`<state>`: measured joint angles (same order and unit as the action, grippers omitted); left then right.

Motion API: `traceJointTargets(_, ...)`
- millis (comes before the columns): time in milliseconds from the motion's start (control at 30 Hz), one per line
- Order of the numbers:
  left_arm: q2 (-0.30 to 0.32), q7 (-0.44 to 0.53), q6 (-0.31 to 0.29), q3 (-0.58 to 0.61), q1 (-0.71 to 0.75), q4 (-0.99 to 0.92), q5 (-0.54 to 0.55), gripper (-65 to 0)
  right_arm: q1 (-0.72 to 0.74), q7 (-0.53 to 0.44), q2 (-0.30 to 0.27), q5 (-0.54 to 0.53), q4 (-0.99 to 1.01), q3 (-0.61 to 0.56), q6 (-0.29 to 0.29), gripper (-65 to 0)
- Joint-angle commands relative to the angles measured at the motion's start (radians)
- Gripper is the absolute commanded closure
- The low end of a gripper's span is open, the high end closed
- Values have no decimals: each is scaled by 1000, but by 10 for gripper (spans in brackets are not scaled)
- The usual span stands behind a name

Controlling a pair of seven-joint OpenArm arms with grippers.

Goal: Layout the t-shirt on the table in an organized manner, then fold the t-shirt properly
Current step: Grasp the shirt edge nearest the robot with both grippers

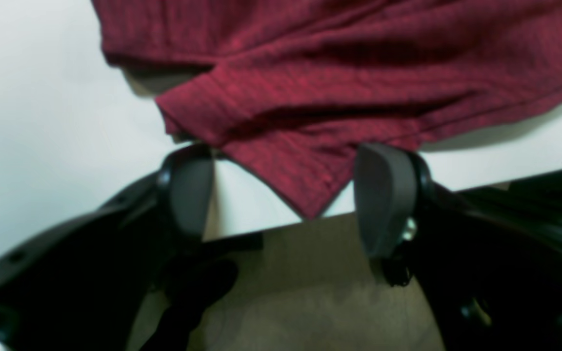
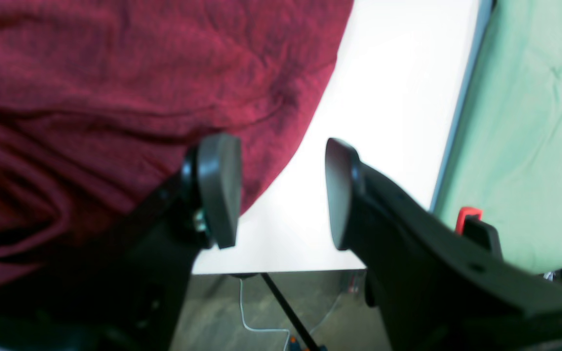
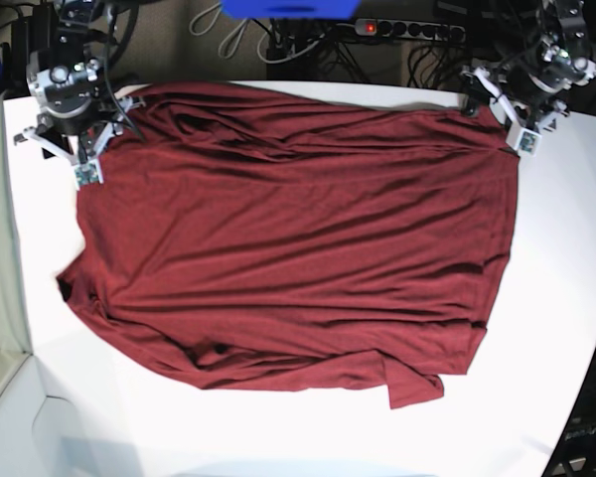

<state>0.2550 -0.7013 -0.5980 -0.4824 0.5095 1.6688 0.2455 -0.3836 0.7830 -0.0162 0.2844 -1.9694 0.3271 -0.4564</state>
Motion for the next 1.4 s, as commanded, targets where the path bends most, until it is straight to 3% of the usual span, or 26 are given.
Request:
traceJointTargets(0,8,-25,2,11,13,1,-1,-433,2,-18,-5,2,-18,4,5,-284)
traceJointTargets(67,13,-25,2,29,16,1,-1,-416,2,-18,-5,2,-18,4,5,-284)
traceJointTargets(267,13,-25,2,31,15,1,-1,-124,-4,-17,-3,2,-20,4,5,-284)
traceJointTargets(400,16,-25,2,29,15,3,-1,-8,-27,-17,23,2,-23,4,5,-284)
traceJointTargets(833,33,-36,0,-81,-22,98,1,-3,-93,-17,92,2,-31,-3,5,-284)
traceJointTargets(1367,33,-37,0,-75,-48,98,1,-3,-116,-12,150,2,-46,-61,3,-284)
